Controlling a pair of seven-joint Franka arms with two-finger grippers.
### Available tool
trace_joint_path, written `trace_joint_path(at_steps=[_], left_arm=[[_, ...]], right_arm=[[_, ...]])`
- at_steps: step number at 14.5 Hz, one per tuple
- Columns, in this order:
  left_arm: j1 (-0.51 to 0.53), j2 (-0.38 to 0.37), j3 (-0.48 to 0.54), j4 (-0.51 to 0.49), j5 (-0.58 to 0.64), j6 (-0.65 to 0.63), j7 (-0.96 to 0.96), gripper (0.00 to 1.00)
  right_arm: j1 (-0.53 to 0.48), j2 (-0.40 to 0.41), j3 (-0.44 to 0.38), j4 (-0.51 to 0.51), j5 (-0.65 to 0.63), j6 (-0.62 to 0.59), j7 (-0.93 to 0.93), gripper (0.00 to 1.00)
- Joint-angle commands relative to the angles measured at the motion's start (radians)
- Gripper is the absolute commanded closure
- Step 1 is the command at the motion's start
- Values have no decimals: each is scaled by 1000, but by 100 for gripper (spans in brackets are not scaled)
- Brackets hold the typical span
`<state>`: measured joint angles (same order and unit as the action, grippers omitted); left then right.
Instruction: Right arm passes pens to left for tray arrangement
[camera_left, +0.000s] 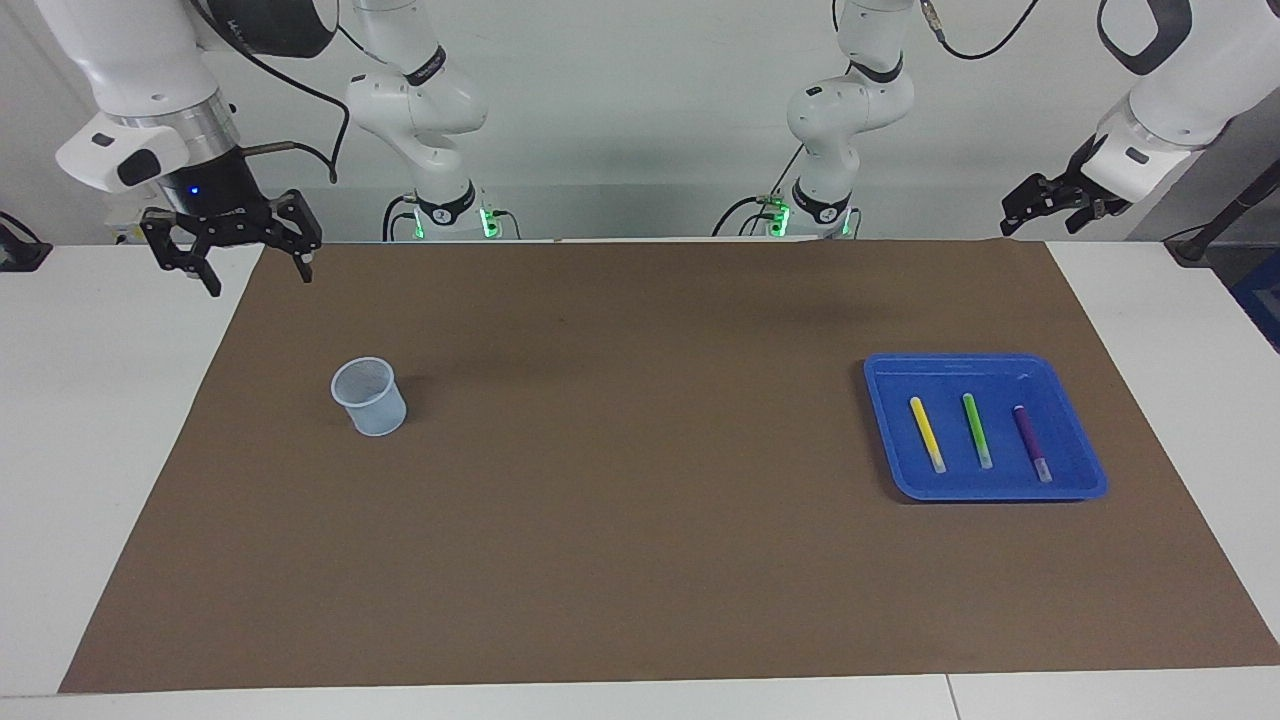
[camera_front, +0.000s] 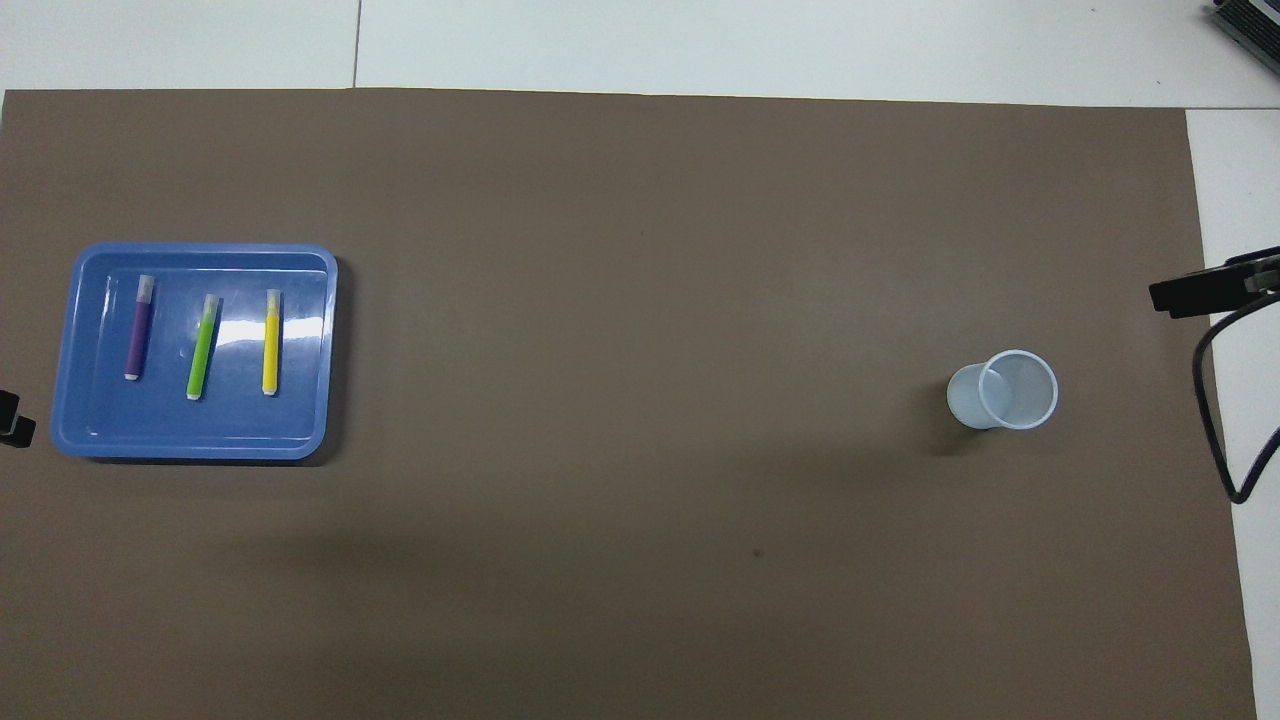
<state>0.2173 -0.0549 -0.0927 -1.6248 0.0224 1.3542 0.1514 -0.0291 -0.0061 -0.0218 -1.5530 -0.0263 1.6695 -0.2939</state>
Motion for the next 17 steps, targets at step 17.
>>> trace_joint_path(at_steps=[17], left_arm=[[-262,118,194,68,-33,175,-154,0]], right_arm=[[-2,-3,5,13,3,-57,22,0]])
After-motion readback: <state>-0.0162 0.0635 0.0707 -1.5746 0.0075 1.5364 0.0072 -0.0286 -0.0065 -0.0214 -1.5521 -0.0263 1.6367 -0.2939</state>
